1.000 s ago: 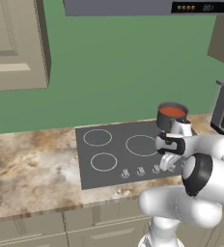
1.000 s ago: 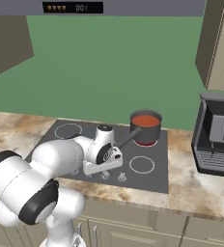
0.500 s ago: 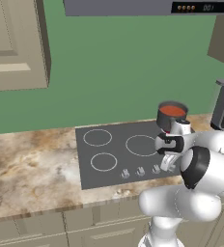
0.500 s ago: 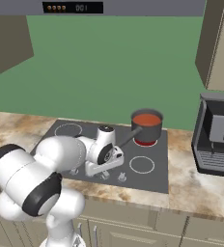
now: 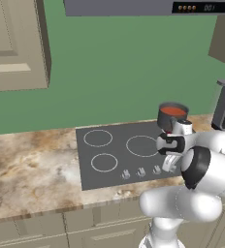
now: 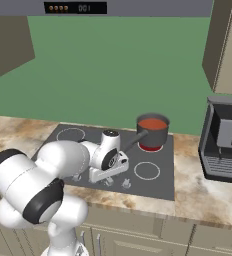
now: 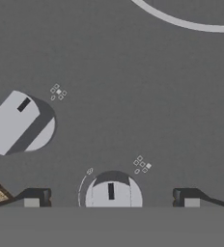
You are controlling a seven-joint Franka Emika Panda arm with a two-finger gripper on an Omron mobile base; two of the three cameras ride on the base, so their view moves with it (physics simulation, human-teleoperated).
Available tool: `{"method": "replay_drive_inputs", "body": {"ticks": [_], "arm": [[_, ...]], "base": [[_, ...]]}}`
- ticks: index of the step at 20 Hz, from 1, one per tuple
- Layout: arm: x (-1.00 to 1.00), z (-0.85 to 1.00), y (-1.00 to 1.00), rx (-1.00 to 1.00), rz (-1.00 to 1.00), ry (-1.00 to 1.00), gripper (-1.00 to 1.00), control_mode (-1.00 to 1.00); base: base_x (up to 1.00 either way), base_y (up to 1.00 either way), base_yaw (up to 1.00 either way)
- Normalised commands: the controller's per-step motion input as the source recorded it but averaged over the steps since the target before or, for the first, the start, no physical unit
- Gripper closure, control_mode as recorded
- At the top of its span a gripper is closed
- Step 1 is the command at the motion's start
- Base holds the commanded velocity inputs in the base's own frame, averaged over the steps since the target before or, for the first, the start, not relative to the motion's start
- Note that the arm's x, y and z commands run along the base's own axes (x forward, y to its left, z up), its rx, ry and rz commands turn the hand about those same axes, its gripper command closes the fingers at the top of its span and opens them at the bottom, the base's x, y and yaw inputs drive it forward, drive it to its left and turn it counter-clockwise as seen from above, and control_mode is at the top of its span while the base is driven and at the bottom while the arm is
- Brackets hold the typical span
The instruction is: Wait until the marinara sauce is simmered to a deep red color and then turn off the stove.
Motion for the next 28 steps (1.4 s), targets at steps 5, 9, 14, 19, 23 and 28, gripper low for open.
{"method": "replay_drive_inputs", "body": {"ticks": [5,9,14,19,23,28], "arm": [[-0.07,0.00,0.00,0.00,0.00,0.00,-1.00,-1.00],[-0.11,0.00,0.00,0.00,0.00,0.00,-1.00,-1.00],[-0.08,0.00,0.00,0.00,0.00,0.00,-1.00,-1.00],[0.00,-0.01,0.00,0.00,0.00,0.00,-1.00,-1.00],[0.01,0.00,0.00,0.00,0.00,0.00,-1.00,-1.00],[0.11,-0.05,0.00,0.00,0.00,0.00,-1.00,-1.00]], "base": [[0.00,0.00,0.00],[0.00,0.00,0.00],[0.00,0.00,0.00],[0.00,0.00,0.00],[0.00,0.00,0.00],[0.00,0.00,0.00]]}}
